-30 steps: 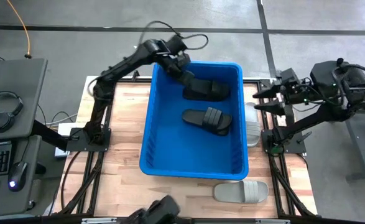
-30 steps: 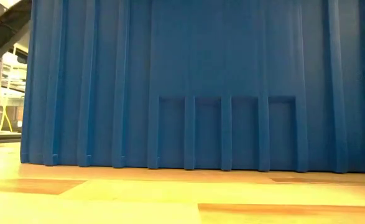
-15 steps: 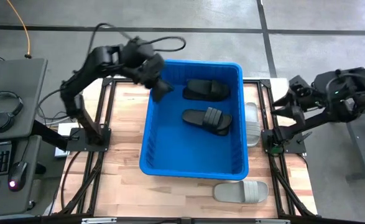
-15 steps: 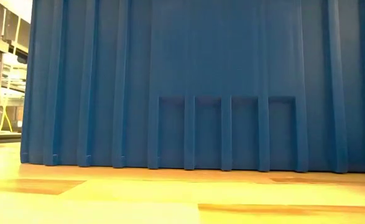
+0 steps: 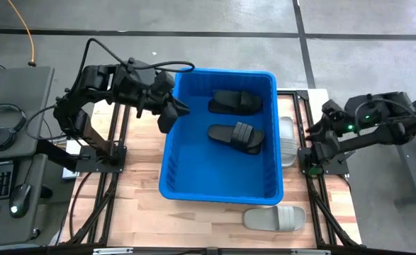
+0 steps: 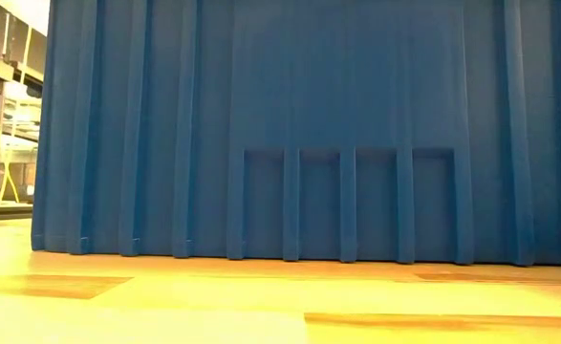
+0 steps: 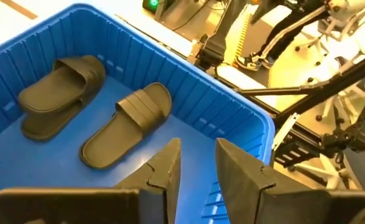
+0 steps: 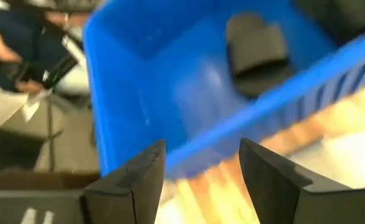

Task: Pick and place slides into bin
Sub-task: Put the gray slipper into the blue bin

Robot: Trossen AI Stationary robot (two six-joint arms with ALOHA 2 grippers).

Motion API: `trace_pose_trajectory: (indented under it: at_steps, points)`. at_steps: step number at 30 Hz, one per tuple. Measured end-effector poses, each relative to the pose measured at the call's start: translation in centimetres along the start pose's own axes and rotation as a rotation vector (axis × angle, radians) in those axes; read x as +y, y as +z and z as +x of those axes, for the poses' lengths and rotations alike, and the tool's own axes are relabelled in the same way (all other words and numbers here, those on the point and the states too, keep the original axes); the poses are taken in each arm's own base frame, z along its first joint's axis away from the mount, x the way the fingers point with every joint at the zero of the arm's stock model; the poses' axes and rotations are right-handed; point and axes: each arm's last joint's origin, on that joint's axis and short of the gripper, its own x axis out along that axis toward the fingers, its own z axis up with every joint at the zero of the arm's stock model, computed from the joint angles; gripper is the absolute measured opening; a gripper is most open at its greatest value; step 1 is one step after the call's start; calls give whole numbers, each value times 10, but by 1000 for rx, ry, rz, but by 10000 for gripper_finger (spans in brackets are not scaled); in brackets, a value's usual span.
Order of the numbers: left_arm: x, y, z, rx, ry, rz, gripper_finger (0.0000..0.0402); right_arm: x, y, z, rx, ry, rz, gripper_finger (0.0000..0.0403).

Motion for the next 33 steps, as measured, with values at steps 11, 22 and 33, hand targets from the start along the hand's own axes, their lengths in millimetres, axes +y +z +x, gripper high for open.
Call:
trace_pose_trajectory:
  at_steps: [11,22,33]
  points:
    - [0,0,0,-2,7,-19,88,5,23,-67,-441,-57,153,158]
    - [0,0,0,-2,7,12,88,13,38,-76,-449,-144,195,179]
    - [0,0,1,-2,8,32,90,16,51,-68,-588,-377,207,177]
